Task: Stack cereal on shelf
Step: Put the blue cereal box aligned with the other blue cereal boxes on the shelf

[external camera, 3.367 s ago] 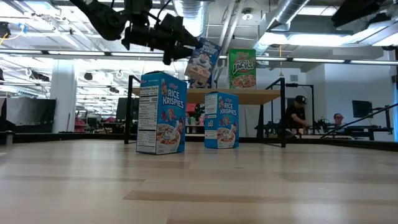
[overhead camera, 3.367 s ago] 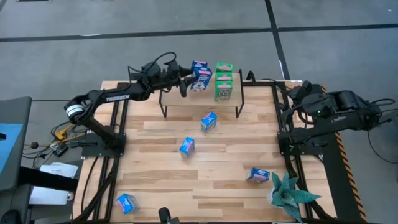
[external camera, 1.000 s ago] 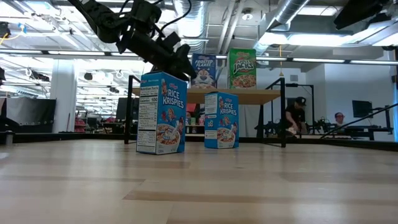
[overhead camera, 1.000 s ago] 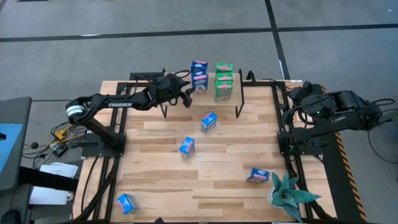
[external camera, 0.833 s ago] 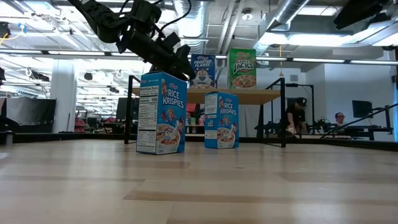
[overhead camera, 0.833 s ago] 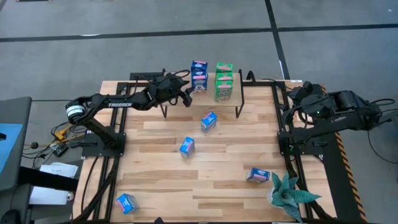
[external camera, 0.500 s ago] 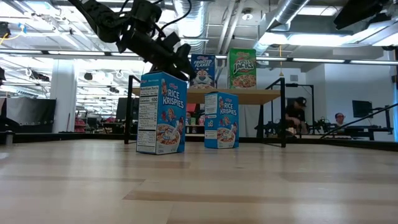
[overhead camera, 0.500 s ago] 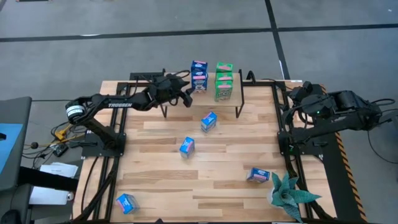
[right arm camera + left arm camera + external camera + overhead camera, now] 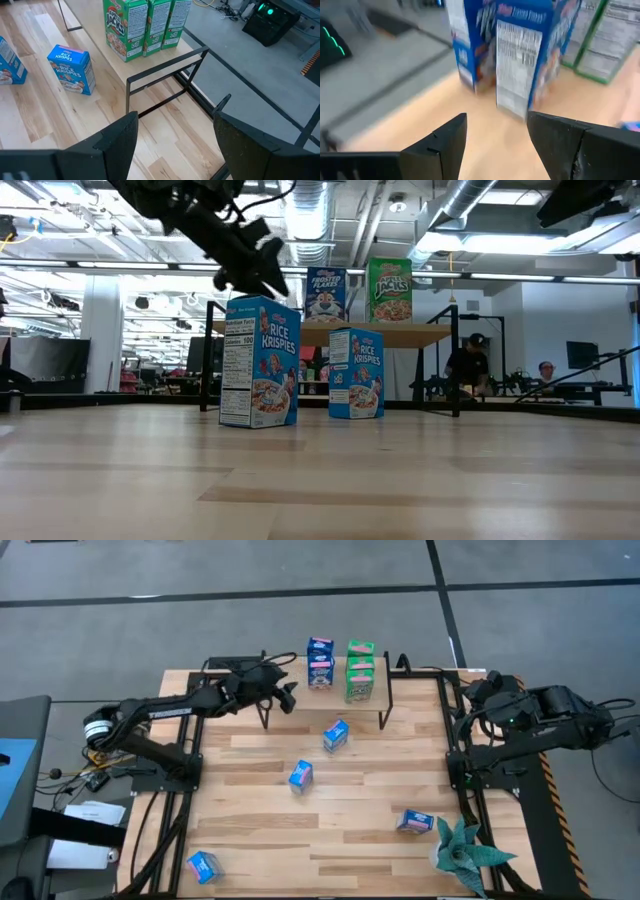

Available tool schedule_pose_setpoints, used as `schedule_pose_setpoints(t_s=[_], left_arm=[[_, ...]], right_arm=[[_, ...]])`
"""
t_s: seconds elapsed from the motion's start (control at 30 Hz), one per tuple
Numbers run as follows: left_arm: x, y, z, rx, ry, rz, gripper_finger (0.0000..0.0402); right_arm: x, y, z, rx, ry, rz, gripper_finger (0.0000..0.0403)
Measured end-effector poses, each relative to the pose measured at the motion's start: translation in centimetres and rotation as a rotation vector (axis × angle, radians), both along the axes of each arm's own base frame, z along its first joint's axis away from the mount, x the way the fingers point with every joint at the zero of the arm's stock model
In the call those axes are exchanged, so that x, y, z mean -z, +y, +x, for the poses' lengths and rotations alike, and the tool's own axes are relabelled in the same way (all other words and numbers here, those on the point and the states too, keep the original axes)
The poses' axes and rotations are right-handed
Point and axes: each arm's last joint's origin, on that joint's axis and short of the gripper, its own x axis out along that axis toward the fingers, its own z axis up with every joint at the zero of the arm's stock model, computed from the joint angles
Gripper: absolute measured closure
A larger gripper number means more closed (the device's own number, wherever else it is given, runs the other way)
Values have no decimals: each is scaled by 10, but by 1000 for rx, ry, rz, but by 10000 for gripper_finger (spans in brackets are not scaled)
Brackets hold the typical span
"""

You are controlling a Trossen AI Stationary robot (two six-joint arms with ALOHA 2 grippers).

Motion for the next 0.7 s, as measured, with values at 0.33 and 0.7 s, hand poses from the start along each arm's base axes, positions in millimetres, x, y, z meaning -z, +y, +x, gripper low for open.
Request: schedule_pose_setpoints(t_s=[0.33, 0.7], left_arm=[[-29, -79, 22, 472, -321, -190, 203], [-32, -162, 79, 519, -398, -39, 185]], right_arm=[[0, 0, 0, 0, -1, 0, 117], [2, 1, 0, -35, 17, 35, 117]])
